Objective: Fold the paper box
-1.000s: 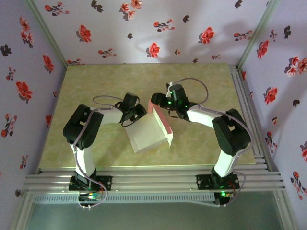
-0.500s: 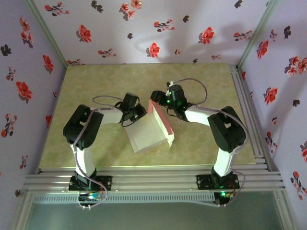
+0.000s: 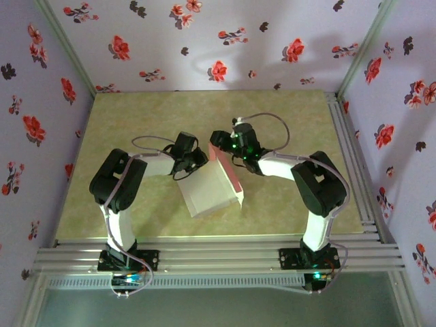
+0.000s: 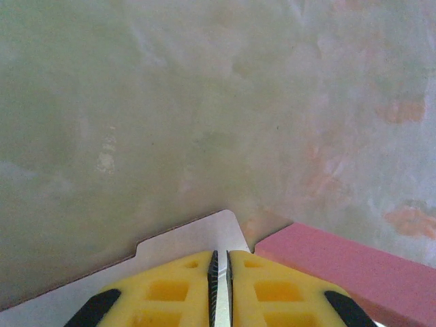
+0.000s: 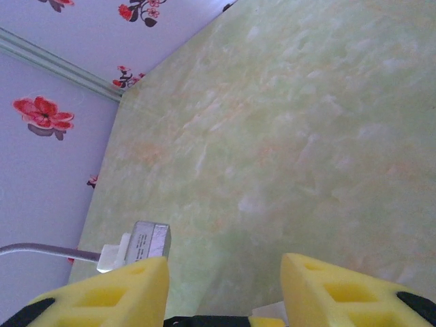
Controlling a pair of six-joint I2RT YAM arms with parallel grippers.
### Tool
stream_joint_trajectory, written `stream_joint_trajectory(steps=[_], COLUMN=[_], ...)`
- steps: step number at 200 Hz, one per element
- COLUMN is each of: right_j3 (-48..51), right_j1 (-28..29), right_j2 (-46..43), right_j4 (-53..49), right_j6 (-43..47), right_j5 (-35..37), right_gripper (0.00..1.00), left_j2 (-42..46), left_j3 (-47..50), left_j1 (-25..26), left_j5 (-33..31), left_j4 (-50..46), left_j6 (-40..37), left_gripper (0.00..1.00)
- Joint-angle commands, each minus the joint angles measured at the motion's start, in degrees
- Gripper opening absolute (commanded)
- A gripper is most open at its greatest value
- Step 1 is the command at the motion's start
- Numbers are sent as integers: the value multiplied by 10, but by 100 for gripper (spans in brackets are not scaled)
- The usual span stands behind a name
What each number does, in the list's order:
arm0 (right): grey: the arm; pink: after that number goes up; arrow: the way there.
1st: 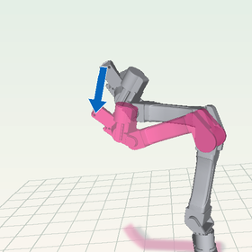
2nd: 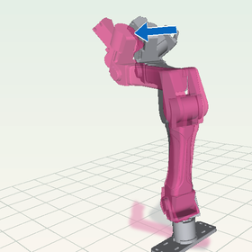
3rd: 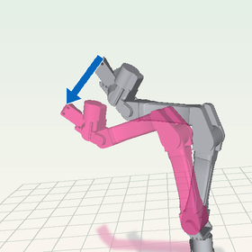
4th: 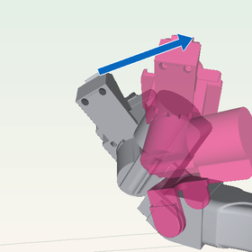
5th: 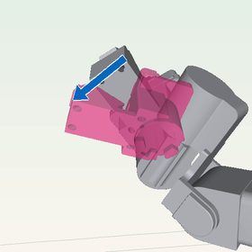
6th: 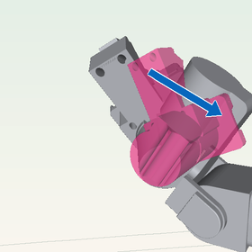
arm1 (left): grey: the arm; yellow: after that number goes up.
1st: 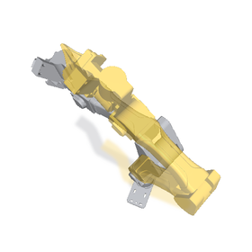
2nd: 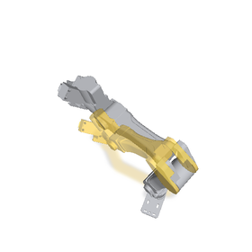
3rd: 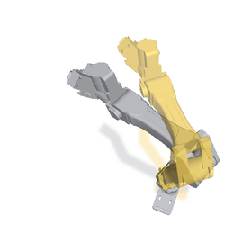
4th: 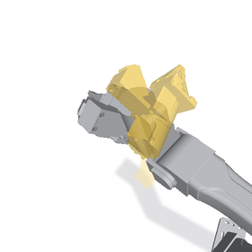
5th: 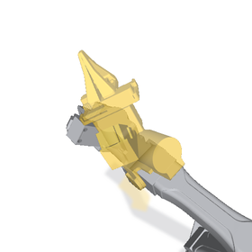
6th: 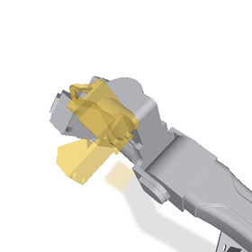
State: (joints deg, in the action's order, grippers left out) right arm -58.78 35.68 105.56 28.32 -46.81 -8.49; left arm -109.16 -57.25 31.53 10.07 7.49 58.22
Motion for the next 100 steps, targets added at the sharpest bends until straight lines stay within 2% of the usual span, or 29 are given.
stream_joint_trajectory(steps=[1,70,100], right_j3=[14,30,12], right_j1=[6,9,12], right_j2=[3,7,-5], right_j4=[14,35,-12], right_j6=[-9,-27,-46], right_j5=[21,26,45], right_gripper=[47,45,50], left_j2=[-14,28,19], left_j3=[19,29,34], left_j1=[7,-5,0], left_j5=[-18,-18,-21], left_j4=[-36,-19,-12], left_j6=[5,-12,-3], left_gripper=[15,15,15])
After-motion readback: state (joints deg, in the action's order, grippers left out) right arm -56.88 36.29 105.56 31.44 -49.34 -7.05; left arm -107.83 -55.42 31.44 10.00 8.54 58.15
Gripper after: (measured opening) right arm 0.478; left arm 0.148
